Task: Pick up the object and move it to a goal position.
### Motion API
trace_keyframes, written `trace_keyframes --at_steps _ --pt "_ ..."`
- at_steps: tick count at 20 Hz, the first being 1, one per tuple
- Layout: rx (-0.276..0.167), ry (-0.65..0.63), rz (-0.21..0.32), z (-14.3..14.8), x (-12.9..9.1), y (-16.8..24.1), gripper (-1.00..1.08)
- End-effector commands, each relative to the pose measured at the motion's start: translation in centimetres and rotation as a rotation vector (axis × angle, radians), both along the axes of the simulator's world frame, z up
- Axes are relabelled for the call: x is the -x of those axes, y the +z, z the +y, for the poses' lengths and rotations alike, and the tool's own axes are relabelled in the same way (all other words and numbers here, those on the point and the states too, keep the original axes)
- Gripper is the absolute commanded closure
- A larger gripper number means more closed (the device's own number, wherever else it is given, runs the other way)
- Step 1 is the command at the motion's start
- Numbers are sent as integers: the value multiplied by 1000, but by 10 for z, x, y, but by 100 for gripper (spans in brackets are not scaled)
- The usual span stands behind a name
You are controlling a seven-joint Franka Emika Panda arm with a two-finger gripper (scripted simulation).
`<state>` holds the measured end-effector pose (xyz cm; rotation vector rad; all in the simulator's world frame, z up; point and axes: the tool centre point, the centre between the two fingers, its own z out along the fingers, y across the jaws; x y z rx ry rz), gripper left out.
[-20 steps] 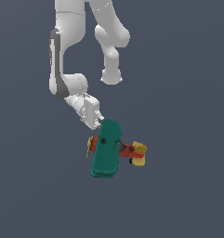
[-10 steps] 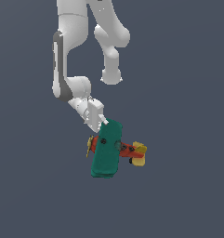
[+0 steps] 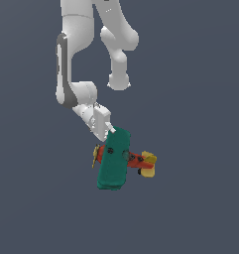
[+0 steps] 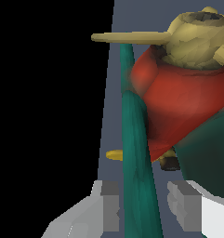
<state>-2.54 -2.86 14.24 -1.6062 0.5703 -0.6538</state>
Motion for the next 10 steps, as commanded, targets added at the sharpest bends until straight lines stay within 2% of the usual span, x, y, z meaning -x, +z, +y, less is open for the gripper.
trace_keyframes --at_steps 1,10 --pt "0 0 -1 -2 0 2 108" --pt "1 -1 0 -25 5 39 108"
